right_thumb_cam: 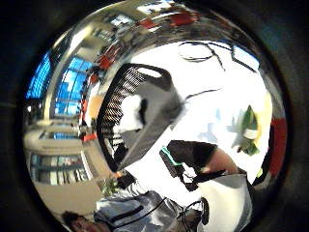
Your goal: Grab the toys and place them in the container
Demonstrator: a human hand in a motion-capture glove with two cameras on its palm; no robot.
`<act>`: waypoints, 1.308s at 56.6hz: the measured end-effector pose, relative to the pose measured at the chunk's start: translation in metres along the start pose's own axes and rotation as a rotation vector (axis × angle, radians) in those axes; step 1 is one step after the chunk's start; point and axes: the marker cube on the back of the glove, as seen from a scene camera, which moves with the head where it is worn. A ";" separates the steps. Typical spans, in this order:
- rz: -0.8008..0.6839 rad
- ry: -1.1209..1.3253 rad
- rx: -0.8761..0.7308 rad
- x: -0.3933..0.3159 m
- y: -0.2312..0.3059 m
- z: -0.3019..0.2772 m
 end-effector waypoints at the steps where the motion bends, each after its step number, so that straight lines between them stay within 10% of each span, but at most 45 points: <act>1: 0.018 -0.009 -0.005 0.010 -0.001 0.003; 34: 0.356 0.038 -0.486 0.102 -0.023 0.130; 74: 0.346 0.084 0.061 0.066 -0.045 0.123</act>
